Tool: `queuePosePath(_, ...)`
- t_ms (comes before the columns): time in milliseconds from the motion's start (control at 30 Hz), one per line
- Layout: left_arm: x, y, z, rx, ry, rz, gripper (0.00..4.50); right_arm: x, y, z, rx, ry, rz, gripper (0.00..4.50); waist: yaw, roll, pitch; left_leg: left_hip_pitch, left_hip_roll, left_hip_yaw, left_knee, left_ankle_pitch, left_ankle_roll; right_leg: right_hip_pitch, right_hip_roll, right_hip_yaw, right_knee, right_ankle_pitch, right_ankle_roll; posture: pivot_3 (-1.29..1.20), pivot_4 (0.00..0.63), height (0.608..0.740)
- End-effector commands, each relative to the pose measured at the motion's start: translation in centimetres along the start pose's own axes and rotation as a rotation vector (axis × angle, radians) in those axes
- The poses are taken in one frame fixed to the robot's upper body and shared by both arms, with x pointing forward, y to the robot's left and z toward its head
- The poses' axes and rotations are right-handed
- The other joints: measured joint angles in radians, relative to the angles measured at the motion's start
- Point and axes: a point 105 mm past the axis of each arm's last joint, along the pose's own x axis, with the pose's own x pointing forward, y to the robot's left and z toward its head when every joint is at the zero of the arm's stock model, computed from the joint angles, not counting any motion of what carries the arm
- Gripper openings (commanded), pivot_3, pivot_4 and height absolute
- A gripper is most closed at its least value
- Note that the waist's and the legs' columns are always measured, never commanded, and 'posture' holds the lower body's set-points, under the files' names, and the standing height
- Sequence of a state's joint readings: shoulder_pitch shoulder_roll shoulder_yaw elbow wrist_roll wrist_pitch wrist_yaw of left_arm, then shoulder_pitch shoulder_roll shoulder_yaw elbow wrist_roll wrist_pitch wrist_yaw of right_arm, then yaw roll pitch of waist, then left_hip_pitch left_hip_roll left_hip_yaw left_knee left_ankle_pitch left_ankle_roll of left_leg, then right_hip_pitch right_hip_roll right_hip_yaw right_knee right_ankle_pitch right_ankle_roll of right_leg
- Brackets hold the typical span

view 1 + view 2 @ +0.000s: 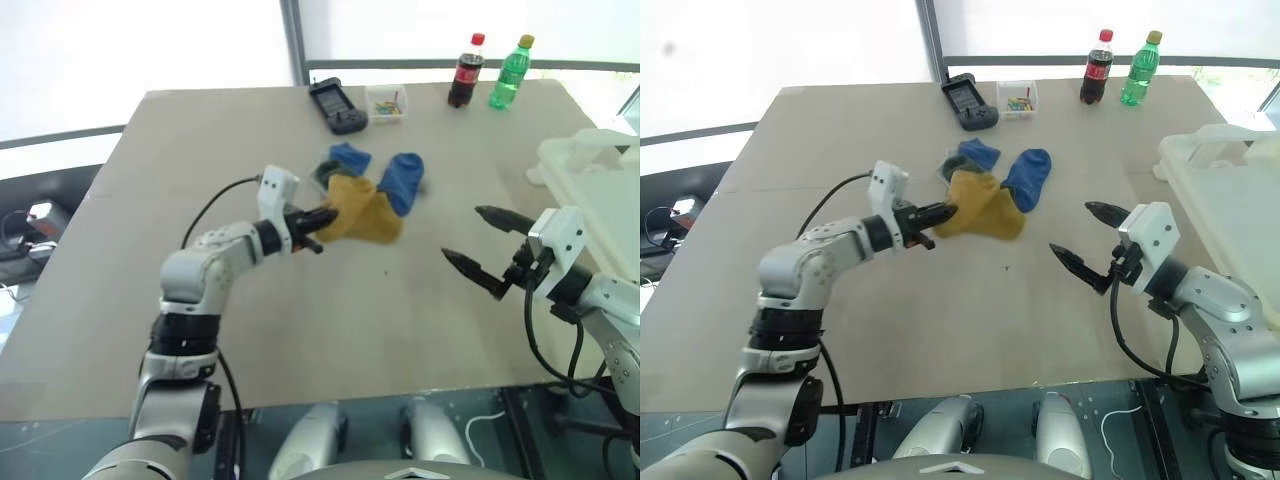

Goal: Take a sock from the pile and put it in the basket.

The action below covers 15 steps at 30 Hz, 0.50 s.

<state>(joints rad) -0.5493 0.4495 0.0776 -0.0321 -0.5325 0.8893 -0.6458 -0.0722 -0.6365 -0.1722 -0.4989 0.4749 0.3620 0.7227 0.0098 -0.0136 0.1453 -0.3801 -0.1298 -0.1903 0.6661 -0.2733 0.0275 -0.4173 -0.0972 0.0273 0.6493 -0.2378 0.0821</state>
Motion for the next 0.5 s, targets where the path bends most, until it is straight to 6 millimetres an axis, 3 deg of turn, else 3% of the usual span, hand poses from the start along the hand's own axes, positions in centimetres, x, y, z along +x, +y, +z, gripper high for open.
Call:
queuePosePath(33, -2.1, -0.5, 0.0, -0.004, 0.022, -0.043, 0.07, -0.1, -0.1, 1.0, -0.036, -0.036, 0.004, 4.5, -0.001, 0.0, 0.0, 0.0, 0.0, 0.0, 0.0, 0.0, 0.0, 0.0, 0.0, 0.0, 0.0, 0.0, 0.0, 0.0, 0.15, 0.74)
queuePosePath(200, -4.0, -1.8, -1.9, -0.033, 0.115, -0.131, 0.07, -0.2, 0.0, 0.9, -0.031, -0.033, 0.012, 4.5, 0.004, 0.0, 0.0, 0.0, 0.0, 0.0, 0.0, 0.0, 0.0, 0.0, 0.0, 0.0, -0.001, 0.0, 0.0, 0.0, 0.15, 0.74)
queuePosePath(500, -5.4, -1.3, -3.0, -0.03, 0.179, -0.152, 0.07, -0.1, 0.4, 0.7, -0.016, -0.028, 0.03, 4.5, 0.003, 0.0, 0.0, 0.0, 0.0, 0.0, -0.001, 0.0, 0.0, 0.0, 0.0, 0.0, -0.001, 0.0, 0.0, 0.0, 0.15, 0.74)
